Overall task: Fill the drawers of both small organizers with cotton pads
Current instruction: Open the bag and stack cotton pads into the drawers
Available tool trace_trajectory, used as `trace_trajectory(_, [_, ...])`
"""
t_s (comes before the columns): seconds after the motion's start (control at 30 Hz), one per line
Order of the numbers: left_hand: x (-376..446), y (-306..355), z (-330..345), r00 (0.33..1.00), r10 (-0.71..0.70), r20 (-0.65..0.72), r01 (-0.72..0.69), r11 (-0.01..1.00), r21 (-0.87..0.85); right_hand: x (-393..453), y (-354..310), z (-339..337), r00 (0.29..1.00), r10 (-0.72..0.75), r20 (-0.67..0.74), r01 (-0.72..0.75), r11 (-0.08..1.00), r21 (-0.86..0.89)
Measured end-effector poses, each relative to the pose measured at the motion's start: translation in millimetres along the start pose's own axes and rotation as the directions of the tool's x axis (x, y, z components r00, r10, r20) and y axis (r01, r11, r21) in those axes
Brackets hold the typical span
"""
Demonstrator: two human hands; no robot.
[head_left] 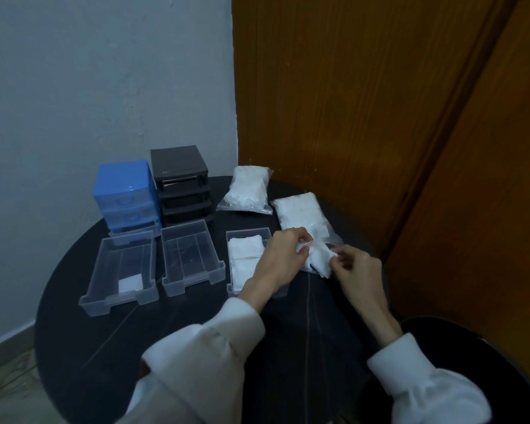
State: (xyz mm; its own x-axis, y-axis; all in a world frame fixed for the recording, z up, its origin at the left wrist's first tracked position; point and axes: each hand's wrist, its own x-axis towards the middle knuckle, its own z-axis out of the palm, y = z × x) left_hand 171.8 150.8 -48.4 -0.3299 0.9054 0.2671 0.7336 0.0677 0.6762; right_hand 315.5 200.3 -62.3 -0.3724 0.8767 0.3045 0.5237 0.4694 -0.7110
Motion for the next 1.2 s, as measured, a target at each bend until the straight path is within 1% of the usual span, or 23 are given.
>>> trace_trajectory(0.1, [-1, 1, 0, 1.0, -0.006, 0.006, 0.006, 1.0, -0.005, -5, -2, -1, 0.999, -0.004, 0.051, 0.002, 0.999, 0.038])
trace_trajectory(0.2, [-1, 2, -1, 1.0, -0.012, 0.013, 0.012, 1.0, -0.012, -8, -5, 1, 1.0, -0.003, 0.03, 0.001, 0.997, 0.071])
trace_trajectory(0.4, [-2, 4, -1, 1.0, -0.016, 0.021, 0.016, 1.0, -0.003, -6, -4, 4, 0.999, -0.002, -0.033, 0.003, 1.0, 0.025])
trace_trajectory(0.53, [-4, 6, -1, 1.0, -0.008, 0.001, 0.008, 1.0, -0.012, -6, -1, 0, 0.998, -0.039, -0.053, 0.039, 0.999, -0.003])
trace_trajectory(0.63, [-6, 7, -1, 1.0, -0.004, -0.01, 0.003, 0.999, -0.034, -6, -2, -8, 0.994, -0.052, -0.097, 0.054, 0.998, 0.015])
trace_trajectory(0.7, [-8, 9, -3, 1.0, 0.012, -0.013, -0.013, 0.999, -0.043, -5, -2, -14, 0.988, -0.107, -0.113, 0.112, 0.993, 0.044])
trace_trajectory(0.8, [-14, 11, -12, 0.996, 0.081, -0.028, -0.082, 0.995, -0.055, -4, -4, -19, 0.976, -0.201, -0.083, 0.21, 0.971, 0.111])
trace_trajectory(0.9, [-25, 5, -30, 0.989, 0.114, -0.097, -0.119, 0.992, -0.047, -4, -11, -17, 0.97, -0.236, -0.058, 0.242, 0.958, 0.152])
trace_trajectory(1.0, [-37, -15, -55, 0.98, 0.07, -0.188, -0.075, 0.997, -0.018, -4, -24, -10, 0.965, -0.258, -0.043, 0.26, 0.937, 0.233])
trace_trajectory(1.1, [-51, -38, -76, 0.976, 0.009, -0.217, 0.001, 0.999, 0.046, -4, -42, 2, 0.973, -0.233, 0.004, 0.219, 0.919, 0.328])
trace_trajectory(1.2, [-62, -56, -86, 0.975, -0.023, -0.22, 0.049, 0.993, 0.111, -4, -60, 16, 0.976, -0.2, 0.082, 0.152, 0.904, 0.4])
